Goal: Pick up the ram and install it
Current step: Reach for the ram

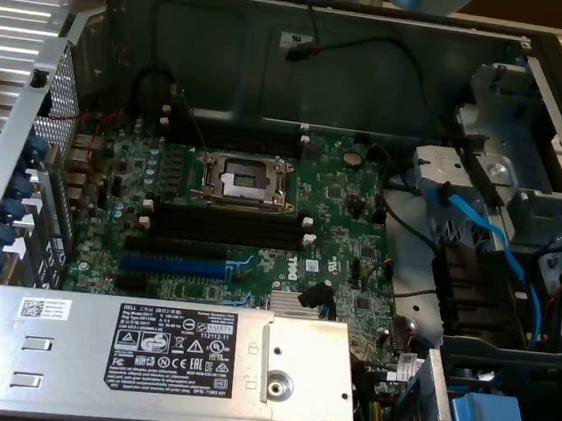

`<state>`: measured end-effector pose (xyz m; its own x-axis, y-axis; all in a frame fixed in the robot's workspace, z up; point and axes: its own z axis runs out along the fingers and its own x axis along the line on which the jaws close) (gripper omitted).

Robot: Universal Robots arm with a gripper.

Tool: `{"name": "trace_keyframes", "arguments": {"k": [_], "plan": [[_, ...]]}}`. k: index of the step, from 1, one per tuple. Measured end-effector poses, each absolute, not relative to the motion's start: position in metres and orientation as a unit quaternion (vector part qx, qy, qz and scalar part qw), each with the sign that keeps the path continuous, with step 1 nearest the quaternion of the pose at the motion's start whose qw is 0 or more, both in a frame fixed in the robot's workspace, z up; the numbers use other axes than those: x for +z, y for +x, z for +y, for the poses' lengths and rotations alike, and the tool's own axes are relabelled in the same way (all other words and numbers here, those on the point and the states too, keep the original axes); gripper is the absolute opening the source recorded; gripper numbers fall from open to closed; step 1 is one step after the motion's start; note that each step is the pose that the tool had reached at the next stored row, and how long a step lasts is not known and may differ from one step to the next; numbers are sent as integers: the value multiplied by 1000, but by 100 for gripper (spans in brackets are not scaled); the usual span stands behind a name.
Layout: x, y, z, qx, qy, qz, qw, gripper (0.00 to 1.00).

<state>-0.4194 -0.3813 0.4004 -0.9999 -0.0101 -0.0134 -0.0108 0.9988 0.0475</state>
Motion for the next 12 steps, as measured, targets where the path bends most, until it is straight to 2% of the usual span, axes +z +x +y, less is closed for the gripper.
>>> {"name": "trace_keyframes", "arguments": {"k": [12], "plan": [[400, -434, -379, 24, -59, 998, 5, 10]]}}
